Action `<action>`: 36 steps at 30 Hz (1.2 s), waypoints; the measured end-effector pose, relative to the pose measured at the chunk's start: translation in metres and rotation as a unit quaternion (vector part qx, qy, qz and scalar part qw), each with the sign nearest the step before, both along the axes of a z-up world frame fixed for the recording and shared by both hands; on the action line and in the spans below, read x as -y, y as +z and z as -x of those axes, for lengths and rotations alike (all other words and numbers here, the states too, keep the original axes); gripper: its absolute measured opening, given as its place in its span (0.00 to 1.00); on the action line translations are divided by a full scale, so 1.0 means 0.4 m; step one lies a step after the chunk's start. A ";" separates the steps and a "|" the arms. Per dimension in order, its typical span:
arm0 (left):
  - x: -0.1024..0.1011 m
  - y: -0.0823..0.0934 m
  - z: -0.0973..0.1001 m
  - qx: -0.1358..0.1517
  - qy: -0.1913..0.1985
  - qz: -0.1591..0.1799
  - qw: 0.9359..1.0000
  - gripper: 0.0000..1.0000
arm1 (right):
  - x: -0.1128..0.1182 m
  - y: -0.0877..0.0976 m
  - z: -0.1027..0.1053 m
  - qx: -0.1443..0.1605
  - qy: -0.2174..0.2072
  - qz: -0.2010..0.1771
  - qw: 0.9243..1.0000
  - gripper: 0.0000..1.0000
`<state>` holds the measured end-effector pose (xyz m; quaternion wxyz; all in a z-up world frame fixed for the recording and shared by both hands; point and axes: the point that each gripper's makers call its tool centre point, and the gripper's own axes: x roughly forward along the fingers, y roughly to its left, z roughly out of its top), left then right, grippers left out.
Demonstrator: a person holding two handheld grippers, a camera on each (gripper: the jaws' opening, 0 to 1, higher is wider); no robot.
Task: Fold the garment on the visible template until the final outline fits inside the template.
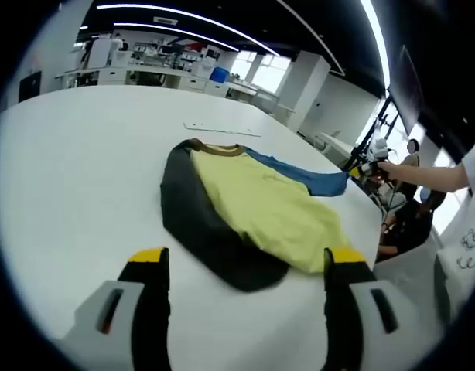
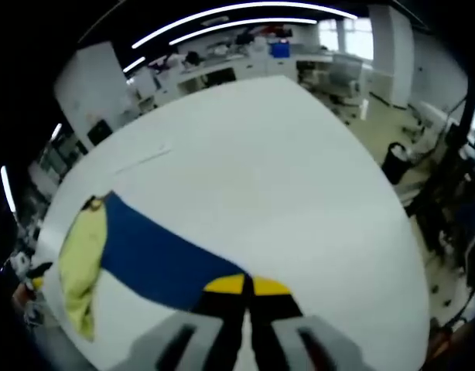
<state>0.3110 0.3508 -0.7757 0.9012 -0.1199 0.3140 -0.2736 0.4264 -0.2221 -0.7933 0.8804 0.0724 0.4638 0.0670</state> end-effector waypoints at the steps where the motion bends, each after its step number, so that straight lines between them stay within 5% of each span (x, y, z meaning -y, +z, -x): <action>1: 0.000 0.001 0.000 0.000 0.000 0.001 1.000 0.79 | 0.003 -0.005 -0.006 -0.002 0.000 0.001 1.000 0.00; 12: 0.008 0.003 0.001 -0.001 0.001 0.000 1.000 0.79 | 0.004 -0.019 0.008 0.007 0.009 0.001 1.000 0.01; 22: 0.011 0.002 0.001 -0.001 -0.004 0.002 1.000 0.79 | 0.020 -0.043 0.042 0.017 0.004 -0.016 1.000 0.28; 36: 0.018 -0.004 0.002 -0.003 -0.007 0.002 1.000 0.79 | -0.004 -0.077 0.066 -0.003 0.003 -0.066 0.998 0.26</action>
